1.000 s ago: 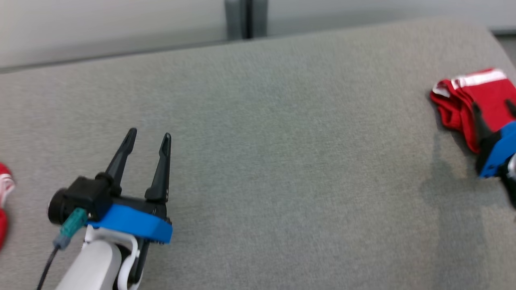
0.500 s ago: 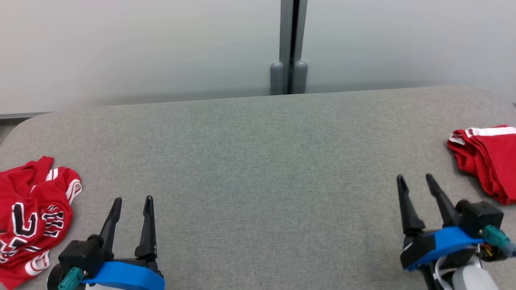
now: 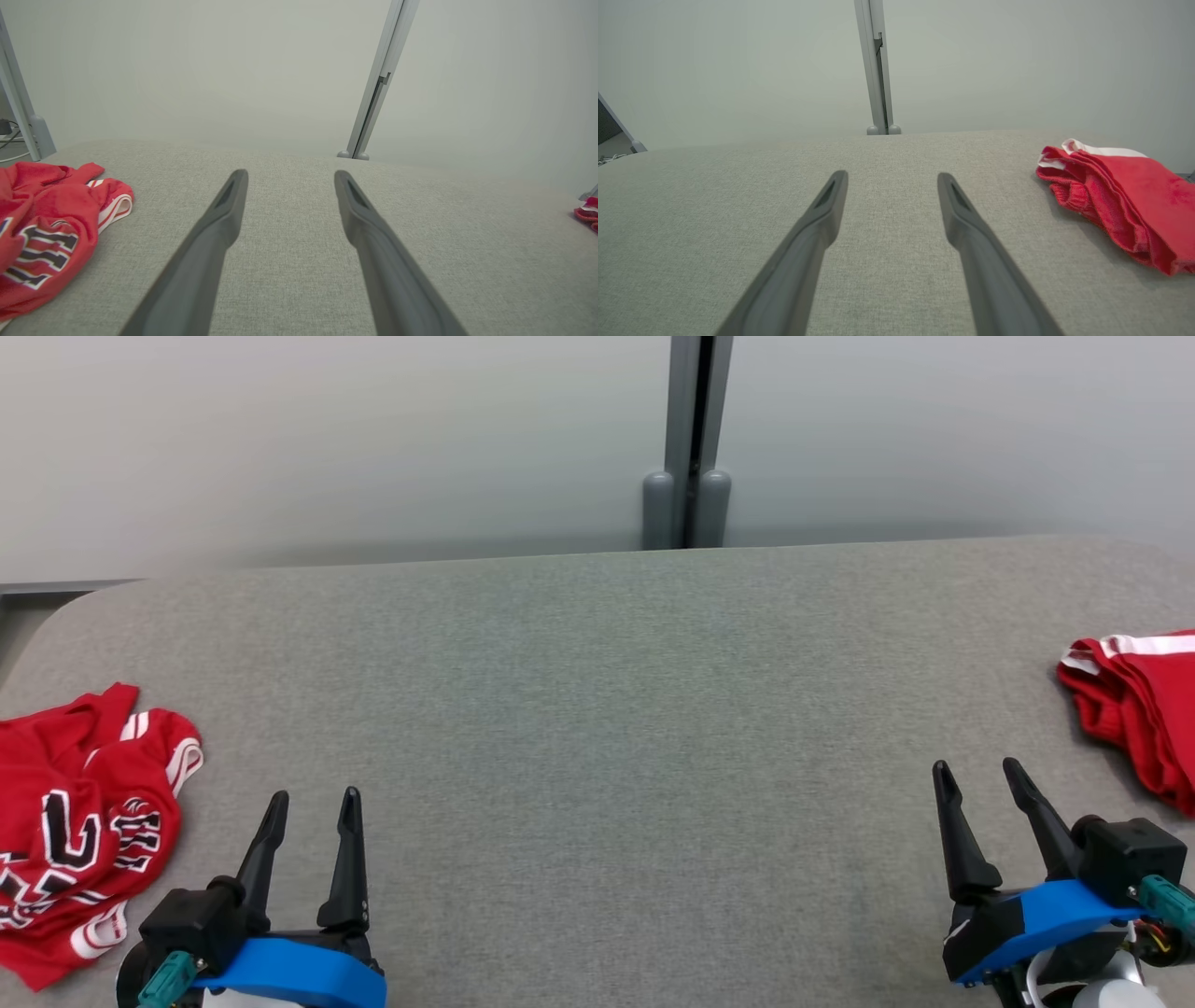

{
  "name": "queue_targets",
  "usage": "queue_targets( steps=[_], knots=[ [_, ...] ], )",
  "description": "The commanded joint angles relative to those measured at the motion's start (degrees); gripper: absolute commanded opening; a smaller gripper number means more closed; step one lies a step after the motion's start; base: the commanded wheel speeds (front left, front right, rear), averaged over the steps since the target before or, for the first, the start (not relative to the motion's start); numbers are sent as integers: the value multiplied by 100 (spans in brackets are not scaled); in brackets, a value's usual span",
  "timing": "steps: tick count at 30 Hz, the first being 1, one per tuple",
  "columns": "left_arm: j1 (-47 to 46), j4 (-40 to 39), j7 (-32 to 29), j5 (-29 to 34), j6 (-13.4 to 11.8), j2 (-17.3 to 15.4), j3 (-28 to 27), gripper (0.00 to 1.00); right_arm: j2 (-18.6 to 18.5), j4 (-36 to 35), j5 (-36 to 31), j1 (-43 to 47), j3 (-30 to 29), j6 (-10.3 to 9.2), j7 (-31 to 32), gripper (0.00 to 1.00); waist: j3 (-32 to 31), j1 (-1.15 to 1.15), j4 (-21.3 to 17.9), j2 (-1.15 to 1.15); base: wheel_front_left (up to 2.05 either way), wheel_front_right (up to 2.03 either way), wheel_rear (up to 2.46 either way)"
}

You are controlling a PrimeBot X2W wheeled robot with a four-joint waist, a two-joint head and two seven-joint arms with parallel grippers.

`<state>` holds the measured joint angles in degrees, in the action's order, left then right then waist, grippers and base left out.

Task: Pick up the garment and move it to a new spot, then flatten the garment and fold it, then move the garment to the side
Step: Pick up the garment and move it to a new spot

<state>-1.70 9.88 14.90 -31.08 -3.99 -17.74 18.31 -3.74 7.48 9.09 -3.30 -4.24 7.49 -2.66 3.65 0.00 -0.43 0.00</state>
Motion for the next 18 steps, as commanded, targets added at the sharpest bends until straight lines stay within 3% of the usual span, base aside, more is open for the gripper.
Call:
queue_targets(
  steps=[1, 9, 18],
  knots=[
    [-106, 13, 26, 28, -1, 10, -5, 100, 40, -54, -51, 42, -28, 1, 26, 100, 18, 0, 67, 0, 0, 0, 0],
    [-196, 154, 30, 52, 66, 15, 21, 100, 38, -92, -165, 62, 101, 1, 50, 100, 39, 0, 806, 0, 0, 0, 0],
    [8, 154, 28, -7, 23, -38, -48, 100, -16, 2, -164, 2, 266, 1, 29, 100, -25, 0, 2133, 0, 0, 0, 0]
  ],
)
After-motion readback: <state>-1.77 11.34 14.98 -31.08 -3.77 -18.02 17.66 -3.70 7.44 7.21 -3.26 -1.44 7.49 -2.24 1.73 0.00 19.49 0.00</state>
